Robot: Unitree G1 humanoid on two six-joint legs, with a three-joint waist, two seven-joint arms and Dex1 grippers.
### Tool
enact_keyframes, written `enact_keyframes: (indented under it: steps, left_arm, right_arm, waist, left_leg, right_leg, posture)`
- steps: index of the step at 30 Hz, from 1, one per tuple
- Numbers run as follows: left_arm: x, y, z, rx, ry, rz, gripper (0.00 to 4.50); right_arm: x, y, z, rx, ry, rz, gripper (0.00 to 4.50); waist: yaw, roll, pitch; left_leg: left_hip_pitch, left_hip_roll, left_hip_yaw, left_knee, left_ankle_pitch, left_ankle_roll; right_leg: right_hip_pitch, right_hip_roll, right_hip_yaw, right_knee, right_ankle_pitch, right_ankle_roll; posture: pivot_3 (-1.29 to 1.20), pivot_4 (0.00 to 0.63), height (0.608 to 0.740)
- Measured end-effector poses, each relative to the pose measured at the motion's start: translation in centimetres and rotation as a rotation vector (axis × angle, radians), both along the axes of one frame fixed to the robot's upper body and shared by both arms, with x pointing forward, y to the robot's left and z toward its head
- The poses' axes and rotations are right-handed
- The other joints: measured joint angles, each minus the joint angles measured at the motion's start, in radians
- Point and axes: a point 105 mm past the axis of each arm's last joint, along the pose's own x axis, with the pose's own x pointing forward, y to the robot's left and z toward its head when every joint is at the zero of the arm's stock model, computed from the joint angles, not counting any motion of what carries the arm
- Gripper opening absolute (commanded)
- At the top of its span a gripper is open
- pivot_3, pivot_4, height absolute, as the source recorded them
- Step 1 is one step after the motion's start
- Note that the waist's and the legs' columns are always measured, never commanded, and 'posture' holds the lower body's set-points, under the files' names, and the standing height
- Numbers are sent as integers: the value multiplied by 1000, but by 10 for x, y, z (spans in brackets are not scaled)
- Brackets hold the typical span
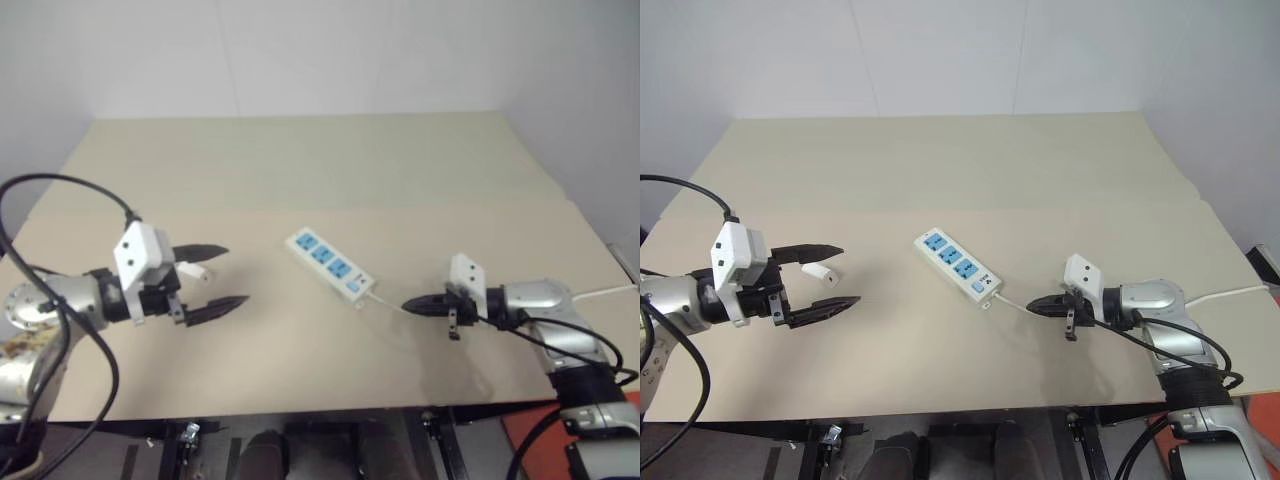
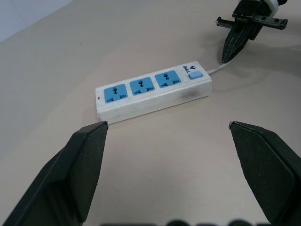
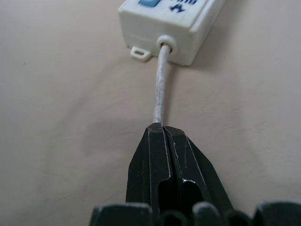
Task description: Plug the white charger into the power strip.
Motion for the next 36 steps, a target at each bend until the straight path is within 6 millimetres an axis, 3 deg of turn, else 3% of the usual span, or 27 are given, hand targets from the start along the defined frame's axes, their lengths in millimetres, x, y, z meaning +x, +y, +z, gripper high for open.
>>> enact_keyframes:
  steps: [8,11,14,22,28,36]
  left_arm:
    - [2,-1,0,-3,5,-10,4500]
    - [3,-1,0,-4,8,-20,4500]
    - [4,0,1,-3,12,-25,4500]
    - [5,-1,0,-3,22,-43,4500]
    - [5,-8,4,-16,20,-99,4500]
    - [8,-11,1,-42,34,-113,4500]
  right_arm:
    - [19,7,33,144,-153,-93,26]
    - [20,12,51,219,-205,-118,744]
    - [12,17,61,240,-230,-116,1756]
    - [-5,34,47,321,-204,-213,4473]
    - [7,51,38,401,-229,-382,4473]
    - [-6,78,24,417,-185,-378,4473]
  waist:
    - [2,0,0]
    - [3,0,0]
    - [4,0,0]
    - [4,0,0]
    - [2,0,0]
    - [3,0,0]
  left_leg:
    - [-1,0,0,0,0,0]
    - [-2,0,-1,0,0,0]
    - [-2,0,-1,0,0,0]
    - [-2,0,-1,1,0,0]
    - [-2,0,-1,1,0,0]
    - [-2,0,-1,1,0,0]
  right_leg:
    - [-1,0,0,0,0,0]
    - [-1,0,0,0,0,0]
    - [-1,0,-1,0,0,0]
    - [-1,0,-1,1,0,0]
    - [-1,0,0,1,0,0]
    - [-1,0,-1,1,0,0]
  posture:
    - [0,150,740]
    - [0,150,740]
    - [0,150,740]
    - [0,150,740]
    - [0,150,740]
    - [0,150,740]
